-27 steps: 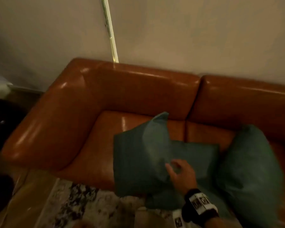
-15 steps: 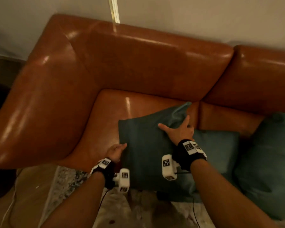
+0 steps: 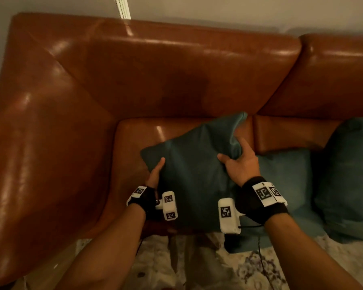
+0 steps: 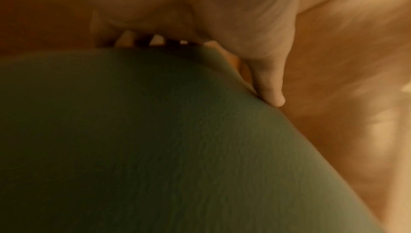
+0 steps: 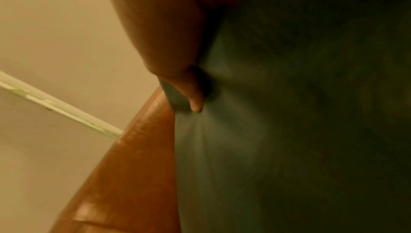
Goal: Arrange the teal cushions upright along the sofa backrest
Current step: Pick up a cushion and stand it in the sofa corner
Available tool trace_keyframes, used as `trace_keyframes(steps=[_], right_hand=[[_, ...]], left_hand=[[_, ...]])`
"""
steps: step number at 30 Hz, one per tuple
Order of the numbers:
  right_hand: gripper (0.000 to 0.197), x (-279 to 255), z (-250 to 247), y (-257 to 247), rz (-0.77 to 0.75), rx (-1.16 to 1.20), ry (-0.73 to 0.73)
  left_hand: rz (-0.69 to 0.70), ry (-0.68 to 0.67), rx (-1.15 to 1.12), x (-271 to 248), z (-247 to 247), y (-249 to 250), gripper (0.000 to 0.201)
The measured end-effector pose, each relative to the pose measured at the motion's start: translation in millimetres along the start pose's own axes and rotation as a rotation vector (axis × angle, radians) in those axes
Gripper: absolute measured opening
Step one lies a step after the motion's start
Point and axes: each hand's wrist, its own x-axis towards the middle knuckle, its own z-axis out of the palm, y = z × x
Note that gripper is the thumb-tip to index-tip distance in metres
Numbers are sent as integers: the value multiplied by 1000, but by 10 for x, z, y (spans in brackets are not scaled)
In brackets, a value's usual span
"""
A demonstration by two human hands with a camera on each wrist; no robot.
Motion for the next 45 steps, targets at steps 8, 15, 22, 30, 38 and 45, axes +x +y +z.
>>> trace_keyframes(steps=[8,15,22,30,38,45], right_hand=[[56,53,236,-537,-277,281,-47],[70,477,502,-325,150,539,-71],[107,925,540,-160,392,578,27],[70,1122,707,-307,373,550,-77],[54,1044,703,-336,211,702,4],[83,1045,707,-260,305,564,-105]], left_hand=[[523,222,-100,-492,-574,847,84],[497,343,183,-418,-835,1438,84],[501,326,457,-63,-715,2138,118],[546,152,304,182,-488,2249,98],[732,197,234,-26,-747,2090,111],[596,69,342,18,-823,2007,108]])
